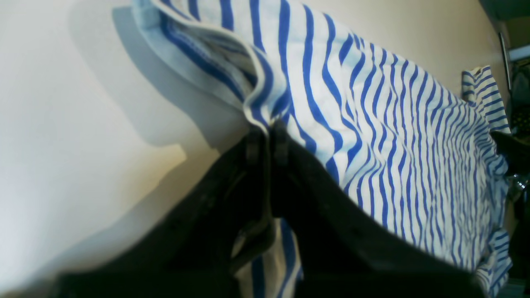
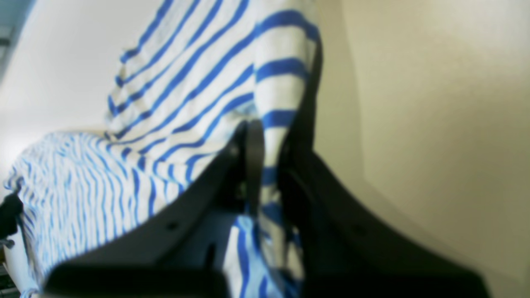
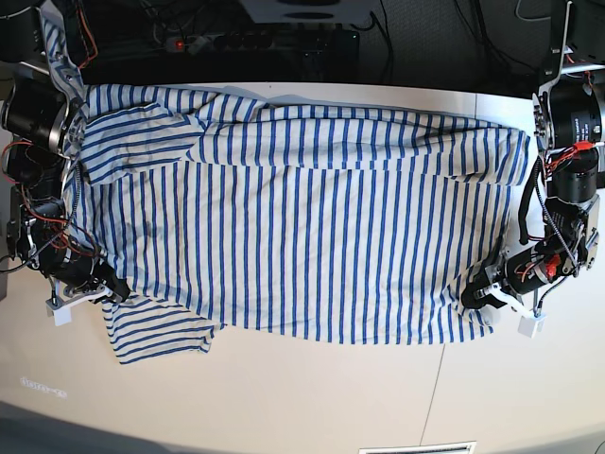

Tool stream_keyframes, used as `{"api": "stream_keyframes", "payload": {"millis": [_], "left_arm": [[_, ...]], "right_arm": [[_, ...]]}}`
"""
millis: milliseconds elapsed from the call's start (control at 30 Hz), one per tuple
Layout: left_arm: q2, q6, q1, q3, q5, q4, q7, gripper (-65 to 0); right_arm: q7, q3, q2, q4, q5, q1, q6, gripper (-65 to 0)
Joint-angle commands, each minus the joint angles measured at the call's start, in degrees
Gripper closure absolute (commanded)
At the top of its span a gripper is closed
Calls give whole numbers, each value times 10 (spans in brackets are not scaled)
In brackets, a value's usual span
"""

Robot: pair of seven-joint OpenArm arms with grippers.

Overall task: Fold the T-shirt properly
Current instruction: 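Fold the hem edge over toward the folded shoulder edge with both grippers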

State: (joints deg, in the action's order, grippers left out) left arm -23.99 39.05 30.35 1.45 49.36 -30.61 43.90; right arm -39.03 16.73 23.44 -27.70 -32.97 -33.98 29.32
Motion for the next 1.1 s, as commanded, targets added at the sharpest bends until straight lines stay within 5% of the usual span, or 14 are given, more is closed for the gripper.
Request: {"api": "stream_keyframes", "payload": {"millis": [0, 167, 600, 800, 1067], "left_arm": [[-15, 10, 16, 1, 17, -5, -2, 0], [-45, 10, 37, 1, 110, -7, 57, 0], [-116, 10, 43, 1, 294, -21, 238, 0], [-131, 10, 8, 1, 356, -21, 281, 0], [-132, 10, -58, 1, 356, -72, 299, 0]], "right_arm": [[-30, -4, 11, -10, 26, -3, 35, 0], [-61, -4, 31, -78, 21, -1, 46, 0], [-193, -4, 112, -165, -146, 15, 55, 0], [-215, -4, 132, -179, -190, 58, 56, 0], [-214, -3, 134, -269, -191, 155, 56, 0]]}}
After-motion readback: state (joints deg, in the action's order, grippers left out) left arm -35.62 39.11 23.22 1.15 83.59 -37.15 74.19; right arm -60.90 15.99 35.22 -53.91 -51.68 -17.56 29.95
